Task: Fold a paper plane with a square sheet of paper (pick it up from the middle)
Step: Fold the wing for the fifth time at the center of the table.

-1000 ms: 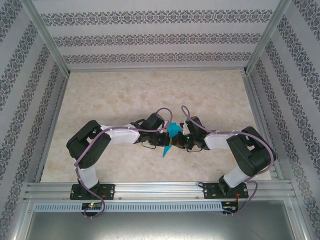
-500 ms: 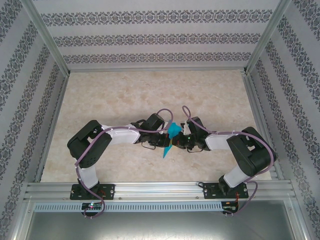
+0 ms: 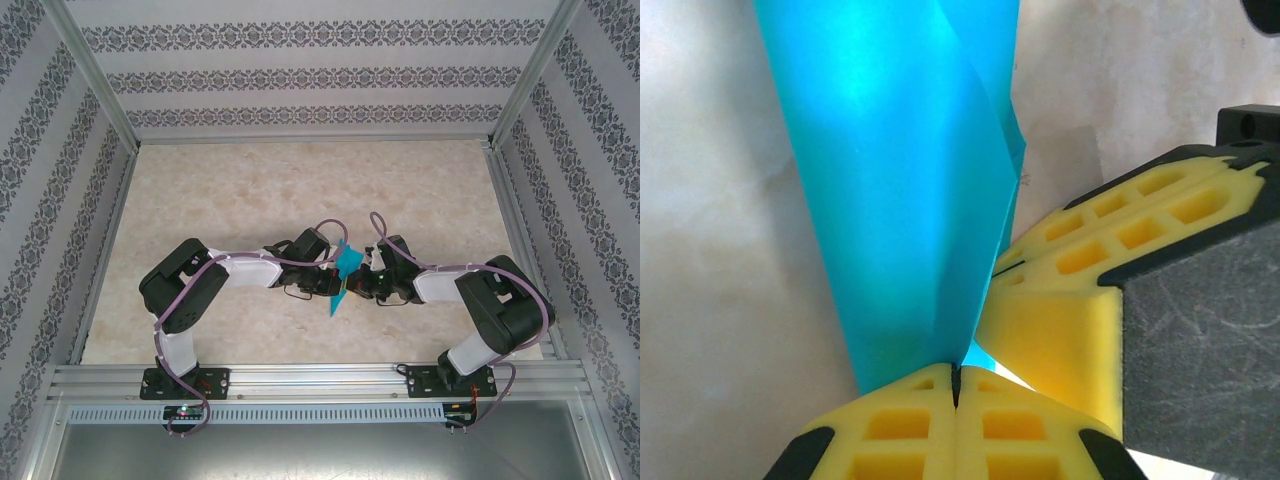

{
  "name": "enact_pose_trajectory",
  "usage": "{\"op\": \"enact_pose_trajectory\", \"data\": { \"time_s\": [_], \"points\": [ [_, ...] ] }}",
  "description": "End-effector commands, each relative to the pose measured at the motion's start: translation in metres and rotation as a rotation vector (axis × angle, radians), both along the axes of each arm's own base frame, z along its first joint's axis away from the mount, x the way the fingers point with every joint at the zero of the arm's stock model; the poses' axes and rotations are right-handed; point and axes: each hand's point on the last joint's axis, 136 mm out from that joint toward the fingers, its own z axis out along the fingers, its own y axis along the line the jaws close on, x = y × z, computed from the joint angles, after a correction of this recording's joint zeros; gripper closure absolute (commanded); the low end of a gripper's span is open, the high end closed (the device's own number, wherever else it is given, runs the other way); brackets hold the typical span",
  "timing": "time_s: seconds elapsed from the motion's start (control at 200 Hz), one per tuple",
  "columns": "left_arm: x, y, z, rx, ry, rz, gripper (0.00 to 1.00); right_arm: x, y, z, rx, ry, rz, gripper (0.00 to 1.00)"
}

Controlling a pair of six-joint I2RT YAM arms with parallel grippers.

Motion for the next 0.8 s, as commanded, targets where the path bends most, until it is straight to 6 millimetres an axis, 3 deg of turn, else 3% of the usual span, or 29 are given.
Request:
{"op": "enact_pose_trajectory", "data": {
  "time_s": [0.0,0.395,0.794],
  "points": [
    [-0.004,-0.009,-0.003,-0.026,0.013,-0.013,0.94,-0.005,-0.006,-0.009,-0.004,0.038,-0.028,1.0],
    [-0.005,-0.019,0.001,-0.093,0.019,-0.033,0.94,-0.003,-0.009,-0.009,0.03,0.044,-0.05,1.0],
    [-0.015,-0.008,-0.032,-0.02,0.065,-0.05,0.94,0.0,-0.006,0.001,0.061,0.027,-0.051,1.0]
  ]
}}
